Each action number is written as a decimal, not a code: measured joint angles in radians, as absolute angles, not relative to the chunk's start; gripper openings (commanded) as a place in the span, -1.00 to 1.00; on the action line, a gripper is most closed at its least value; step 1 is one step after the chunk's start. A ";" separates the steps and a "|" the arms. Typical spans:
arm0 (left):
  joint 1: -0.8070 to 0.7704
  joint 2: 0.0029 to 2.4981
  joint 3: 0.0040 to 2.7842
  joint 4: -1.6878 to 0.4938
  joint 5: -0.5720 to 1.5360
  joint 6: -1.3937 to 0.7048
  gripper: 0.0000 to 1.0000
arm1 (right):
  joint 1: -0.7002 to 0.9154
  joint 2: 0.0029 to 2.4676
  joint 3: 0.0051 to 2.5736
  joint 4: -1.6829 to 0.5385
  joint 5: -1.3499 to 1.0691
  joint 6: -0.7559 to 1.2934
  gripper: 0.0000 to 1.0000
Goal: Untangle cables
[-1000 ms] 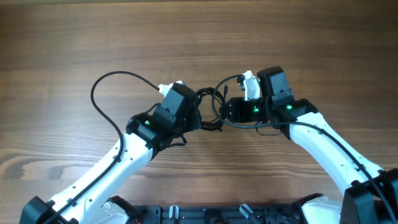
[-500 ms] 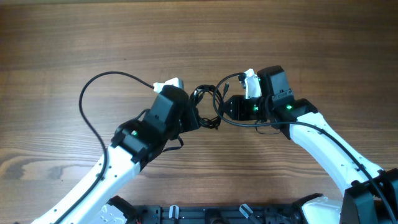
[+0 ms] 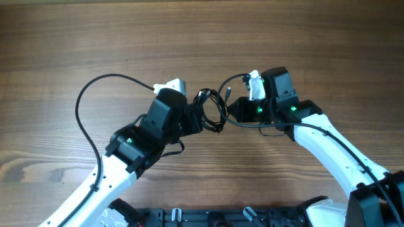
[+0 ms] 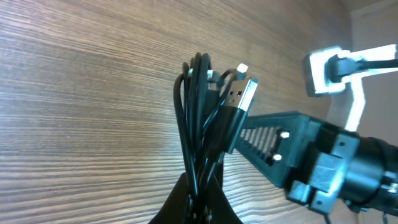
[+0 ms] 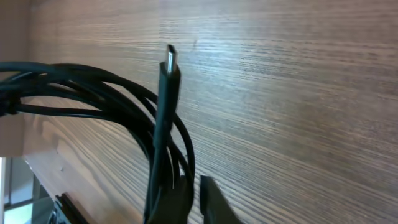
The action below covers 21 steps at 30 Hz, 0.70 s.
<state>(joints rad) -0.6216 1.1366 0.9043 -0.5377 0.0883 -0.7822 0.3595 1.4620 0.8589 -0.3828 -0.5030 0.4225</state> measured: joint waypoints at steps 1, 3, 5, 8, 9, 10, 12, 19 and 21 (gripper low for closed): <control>-0.622 1.137 0.904 -0.530 0.090 -0.782 -0.92 | 0.360 1.462 0.859 -0.400 -0.489 0.422 -0.92; -0.622 1.137 0.904 -0.512 0.096 -0.783 -0.92 | 0.360 1.462 0.859 -0.440 -0.459 0.422 -0.91; -0.622 1.137 0.904 -0.498 0.102 -0.783 -0.92 | 0.360 1.462 0.859 -0.482 -0.428 0.422 -0.91; -0.622 1.137 0.904 -0.488 0.102 -0.783 -0.92 | 0.359 1.462 0.859 -0.537 -0.361 0.422 -0.91; -0.622 1.137 0.904 -0.488 0.102 -0.783 -0.92 | 0.360 1.462 0.859 -0.542 -0.343 0.422 -0.69; -0.622 1.137 0.904 -0.488 0.103 -0.783 -0.92 | 0.360 1.462 0.859 -0.544 -0.331 0.422 -0.33; -0.622 1.137 0.904 -0.490 0.103 -0.783 -0.92 | 0.360 1.462 0.859 -0.547 -0.313 0.427 0.60; -0.622 1.136 0.904 -0.494 0.094 -0.783 -0.92 | 0.359 1.462 0.859 -0.504 -0.445 0.343 0.99; -0.622 1.136 0.904 -0.495 0.063 -0.783 -0.92 | 0.360 1.462 0.859 -0.493 -0.530 0.297 0.99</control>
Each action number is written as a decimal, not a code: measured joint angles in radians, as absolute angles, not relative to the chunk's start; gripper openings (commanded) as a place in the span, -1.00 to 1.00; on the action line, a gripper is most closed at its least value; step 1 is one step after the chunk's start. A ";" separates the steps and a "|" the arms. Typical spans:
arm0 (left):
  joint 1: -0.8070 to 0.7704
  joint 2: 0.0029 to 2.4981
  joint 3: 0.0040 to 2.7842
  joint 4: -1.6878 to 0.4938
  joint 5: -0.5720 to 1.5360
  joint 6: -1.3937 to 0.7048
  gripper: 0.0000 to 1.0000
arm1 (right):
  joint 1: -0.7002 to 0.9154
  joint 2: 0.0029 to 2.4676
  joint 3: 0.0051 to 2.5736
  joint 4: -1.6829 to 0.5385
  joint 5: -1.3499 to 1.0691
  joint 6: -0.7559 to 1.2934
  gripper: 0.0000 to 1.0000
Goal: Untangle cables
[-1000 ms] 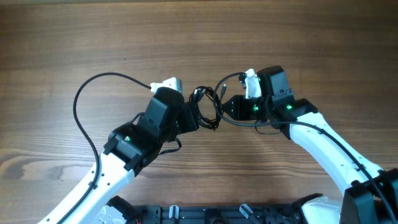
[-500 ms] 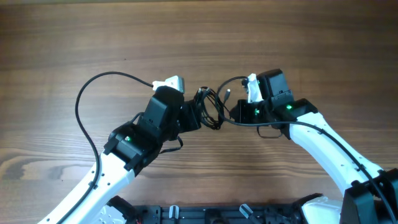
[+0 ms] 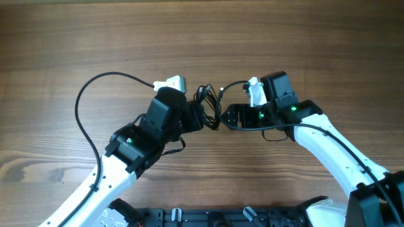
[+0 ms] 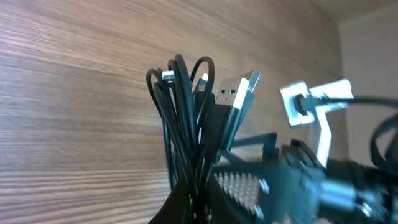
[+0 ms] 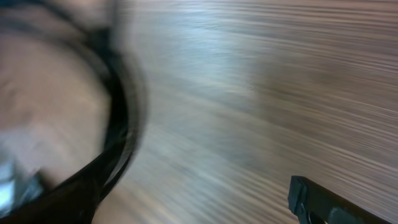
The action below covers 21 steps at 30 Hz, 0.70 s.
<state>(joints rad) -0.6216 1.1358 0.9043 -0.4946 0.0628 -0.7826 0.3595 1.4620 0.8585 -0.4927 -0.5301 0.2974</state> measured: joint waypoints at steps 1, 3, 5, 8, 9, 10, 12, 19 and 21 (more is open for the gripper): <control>-0.622 1.136 0.904 -0.495 0.036 -0.783 -0.92 | 0.360 1.462 0.859 -0.493 -0.570 0.273 0.99; -0.622 1.136 0.904 -0.495 -0.020 -0.783 -0.92 | 0.360 1.462 0.859 -0.493 -0.604 0.249 1.00; -0.622 1.136 0.904 -0.494 -0.068 -0.782 -0.92 | 0.360 1.462 0.859 -0.493 -0.614 0.236 0.99; -0.622 1.136 0.904 -0.495 -0.144 -0.783 -0.92 | 0.360 1.462 0.859 -0.493 -0.614 0.233 0.99; -0.622 1.136 0.904 -0.496 -0.167 -0.783 -0.92 | 0.360 1.462 0.859 -0.493 -0.614 0.233 0.99; -0.622 1.136 0.904 -0.502 -0.187 -0.787 -0.92 | 0.360 1.462 0.859 -0.493 -0.614 0.233 0.99; -0.622 1.136 0.904 -0.538 -0.250 -0.811 -0.92 | 0.360 1.462 0.859 -0.497 -0.614 0.233 0.99; -0.621 1.135 0.905 -0.622 -0.354 -0.871 -0.87 | 0.360 1.462 0.859 -0.523 -0.612 0.232 1.00; -0.621 1.135 0.905 -0.614 -0.340 -0.865 -0.88 | 0.360 1.462 0.859 -0.524 -0.614 0.227 0.99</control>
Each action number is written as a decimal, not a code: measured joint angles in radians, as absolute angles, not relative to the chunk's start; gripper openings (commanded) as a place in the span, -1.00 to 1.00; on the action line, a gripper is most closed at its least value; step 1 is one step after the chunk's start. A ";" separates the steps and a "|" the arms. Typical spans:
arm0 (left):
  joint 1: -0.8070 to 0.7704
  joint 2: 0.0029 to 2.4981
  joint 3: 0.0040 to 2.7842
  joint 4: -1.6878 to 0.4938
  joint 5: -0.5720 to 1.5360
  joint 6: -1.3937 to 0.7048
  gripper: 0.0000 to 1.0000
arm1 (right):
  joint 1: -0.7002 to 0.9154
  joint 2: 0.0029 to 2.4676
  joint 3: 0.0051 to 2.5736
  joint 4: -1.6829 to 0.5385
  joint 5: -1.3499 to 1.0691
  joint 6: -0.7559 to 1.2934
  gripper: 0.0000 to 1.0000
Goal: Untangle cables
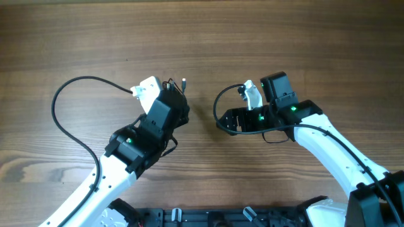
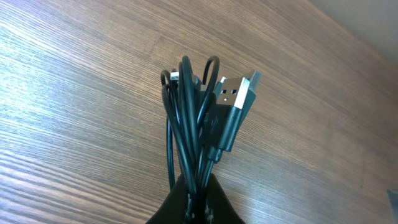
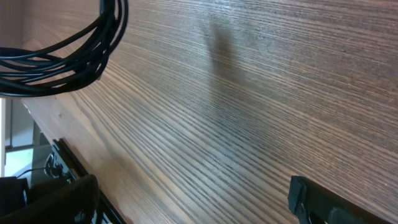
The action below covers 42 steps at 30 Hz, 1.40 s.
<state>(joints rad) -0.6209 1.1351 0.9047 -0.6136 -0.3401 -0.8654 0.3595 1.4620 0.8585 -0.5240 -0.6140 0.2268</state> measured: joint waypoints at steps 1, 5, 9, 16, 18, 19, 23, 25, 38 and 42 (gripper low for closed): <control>-0.621 1.135 0.905 -0.603 -0.331 -0.858 -0.87 | 0.360 1.462 0.859 -0.524 -0.622 0.216 0.99; -0.621 1.135 0.905 -0.531 -0.282 -0.813 -0.27 | 0.360 1.462 0.859 -0.525 -0.682 0.153 0.99; -0.621 1.135 0.905 -0.472 -0.263 -0.790 -0.61 | 0.360 1.462 0.859 -0.525 -0.718 0.120 0.99; -0.621 1.135 0.905 -0.496 -0.256 -0.774 -0.51 | 0.360 1.462 0.859 -0.527 -0.731 0.103 0.99; -0.621 1.135 0.905 -0.521 -0.256 -0.773 -0.38 | 0.360 1.462 0.859 -0.528 -0.729 0.103 0.99; -0.621 1.135 0.905 -0.530 -0.254 -0.767 -0.43 | 0.360 1.462 0.859 -0.528 -0.726 0.103 0.99; -0.621 1.136 0.905 -0.602 -0.264 -0.769 -0.68 | 0.360 1.462 0.859 -0.528 -0.664 0.149 0.99; -0.621 1.146 0.908 -0.630 -0.286 -0.768 -0.69 | 0.360 1.462 0.859 -0.537 -0.597 0.231 0.99; -0.593 1.297 0.914 -0.592 -0.284 -0.792 -0.75 | 0.472 1.462 0.857 -0.406 -0.445 0.485 0.99; -0.551 1.248 0.934 -0.572 -0.239 -0.802 -0.58 | 0.561 1.462 0.857 -0.410 -0.443 0.332 1.00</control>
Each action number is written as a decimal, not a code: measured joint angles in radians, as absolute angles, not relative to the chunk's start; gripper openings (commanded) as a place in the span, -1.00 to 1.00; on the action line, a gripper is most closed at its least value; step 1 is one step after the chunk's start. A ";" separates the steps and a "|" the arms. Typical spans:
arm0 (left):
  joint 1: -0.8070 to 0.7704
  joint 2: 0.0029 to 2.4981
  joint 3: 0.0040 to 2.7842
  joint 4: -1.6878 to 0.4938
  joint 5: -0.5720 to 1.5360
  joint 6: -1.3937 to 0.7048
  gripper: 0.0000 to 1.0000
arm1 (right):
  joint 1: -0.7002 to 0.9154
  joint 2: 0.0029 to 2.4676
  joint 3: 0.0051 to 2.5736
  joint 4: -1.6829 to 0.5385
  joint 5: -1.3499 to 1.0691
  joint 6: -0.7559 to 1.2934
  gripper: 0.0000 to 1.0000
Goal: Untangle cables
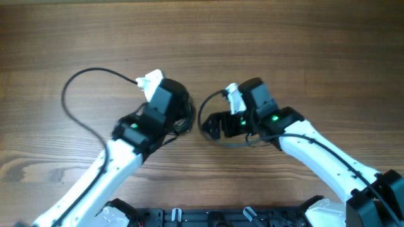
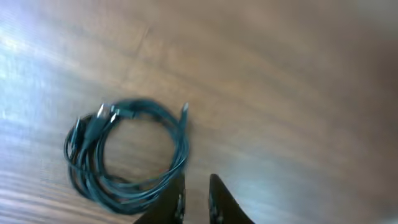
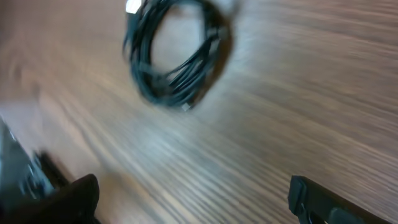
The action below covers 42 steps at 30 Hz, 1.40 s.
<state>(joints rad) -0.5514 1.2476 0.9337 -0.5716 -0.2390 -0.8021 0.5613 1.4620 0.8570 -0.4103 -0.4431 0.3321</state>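
Observation:
A black cable coil (image 2: 124, 152) lies flat on the wooden table, its plugs at the upper rim, just left of my left gripper (image 2: 198, 180). That gripper is open by a narrow gap with nothing between the fingers. In the overhead view the coil (image 1: 185, 121) shows partly under the left wrist. My right gripper (image 3: 193, 186) stands wide open and empty, with a black coil (image 3: 177, 56) on the table ahead of it. I cannot tell if it is the same coil. From overhead the right gripper (image 1: 211, 126) sits just right of the coil. Both wrist views are blurred.
A thin black lead (image 1: 76, 94) arcs out to the left from the white camera mount (image 1: 151, 81) on the left wrist. A similar lead (image 1: 202, 116) curves around the right gripper. The table's near edge with dark hardware (image 1: 208, 217) runs along the bottom.
My left gripper held the bundle upright in shut fingers; now it is open and the coil lies flat on the table. The right arm has moved left, closer to the coil.
Both grippers were shut on the tangle between them, the left on the bundle, the right on a cable with a small plug. Then the right stood open. Then the left held the bundle further left, apart from the right. Now both are open.

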 measured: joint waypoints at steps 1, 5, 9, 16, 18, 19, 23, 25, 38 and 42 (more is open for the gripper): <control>-0.526 1.193 0.943 -0.571 -0.227 -0.805 -0.55 | 0.572 1.462 0.857 -0.415 -0.443 0.310 1.00; -0.457 1.055 0.959 -0.588 -0.211 -0.812 -0.48 | 0.608 1.463 0.857 -0.419 -0.405 0.247 0.97; -0.382 0.928 0.966 -0.646 -0.210 -0.814 -0.46 | 0.619 1.503 0.857 -0.331 -0.384 0.249 0.74; -0.329 0.816 0.969 -0.788 -0.212 -0.817 0.02 | 0.701 1.658 0.857 -0.165 -0.376 0.197 0.86; -0.327 0.812 0.969 -0.824 -0.212 -0.809 0.08 | 0.722 1.673 0.857 -0.166 -0.367 0.150 0.86; -0.327 0.812 0.969 -0.836 -0.212 -0.808 0.10 | 0.728 1.675 0.857 -0.167 -0.363 0.120 0.78; -0.327 0.825 0.969 -0.874 -0.211 -0.805 0.13 | 0.741 1.675 0.857 -0.163 -0.353 -0.052 0.66; -0.327 0.833 0.969 -0.878 -0.211 -0.805 0.13 | 0.750 1.675 0.857 -0.150 -0.350 -0.112 0.68; -0.327 0.851 0.969 -0.885 -0.211 -0.805 0.20 | 0.781 1.675 0.857 -0.113 -0.345 -0.162 0.98; -0.327 0.851 0.969 -0.882 -0.211 -0.805 0.23 | 0.781 1.675 0.857 -0.160 -0.354 -0.277 0.96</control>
